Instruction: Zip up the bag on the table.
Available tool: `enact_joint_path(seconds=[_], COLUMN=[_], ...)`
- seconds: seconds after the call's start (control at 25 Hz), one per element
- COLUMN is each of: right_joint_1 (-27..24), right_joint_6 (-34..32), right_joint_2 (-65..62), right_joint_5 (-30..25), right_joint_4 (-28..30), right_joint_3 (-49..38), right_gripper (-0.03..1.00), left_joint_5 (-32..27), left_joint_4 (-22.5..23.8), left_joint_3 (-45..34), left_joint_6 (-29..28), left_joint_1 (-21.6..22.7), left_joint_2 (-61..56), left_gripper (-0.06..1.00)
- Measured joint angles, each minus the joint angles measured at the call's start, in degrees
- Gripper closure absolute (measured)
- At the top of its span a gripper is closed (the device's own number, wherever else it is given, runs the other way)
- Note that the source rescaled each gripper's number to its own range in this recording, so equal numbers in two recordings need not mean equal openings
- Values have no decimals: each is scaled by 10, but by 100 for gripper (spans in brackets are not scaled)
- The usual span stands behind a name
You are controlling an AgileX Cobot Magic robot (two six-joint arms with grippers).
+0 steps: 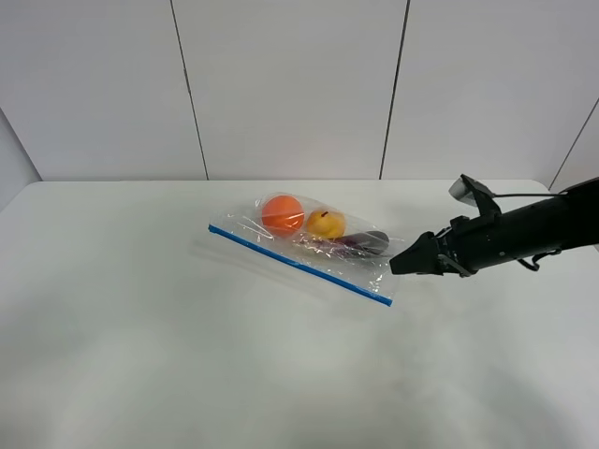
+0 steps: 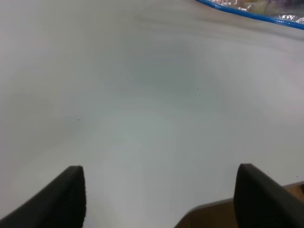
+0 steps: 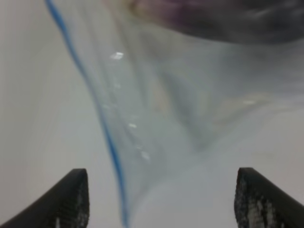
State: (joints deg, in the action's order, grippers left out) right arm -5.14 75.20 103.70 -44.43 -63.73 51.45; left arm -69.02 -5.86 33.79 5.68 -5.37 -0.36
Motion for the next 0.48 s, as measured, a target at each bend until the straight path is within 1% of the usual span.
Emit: enact_joint_path(seconds=[0.08,0.24,0.32,0.4,0.48], right_joint_1=[0,0,0,0,0], right_joint_6=[-43,-133,-191,-252,-331], right_joint_2=[-24,-70,-86,-99,-108], right_joint_5=[23,74,95,110,124], right_joint_4=[65,216,296,392,477], right_joint_3=[12,35,47,58,69], right_gripper=[7,7,7,7,7], left_joint_5=[0,0,0,0,0], left_joint_4=[0,1,1,1,1], left_joint_3=[0,0,0,0,0], left_joint_6=[0,0,0,0,0], left_joint_1=[0,0,0,0,0], left_joint_2=[0,0,0,0,0], left_gripper=[-5,-5,-5,-5,-5])
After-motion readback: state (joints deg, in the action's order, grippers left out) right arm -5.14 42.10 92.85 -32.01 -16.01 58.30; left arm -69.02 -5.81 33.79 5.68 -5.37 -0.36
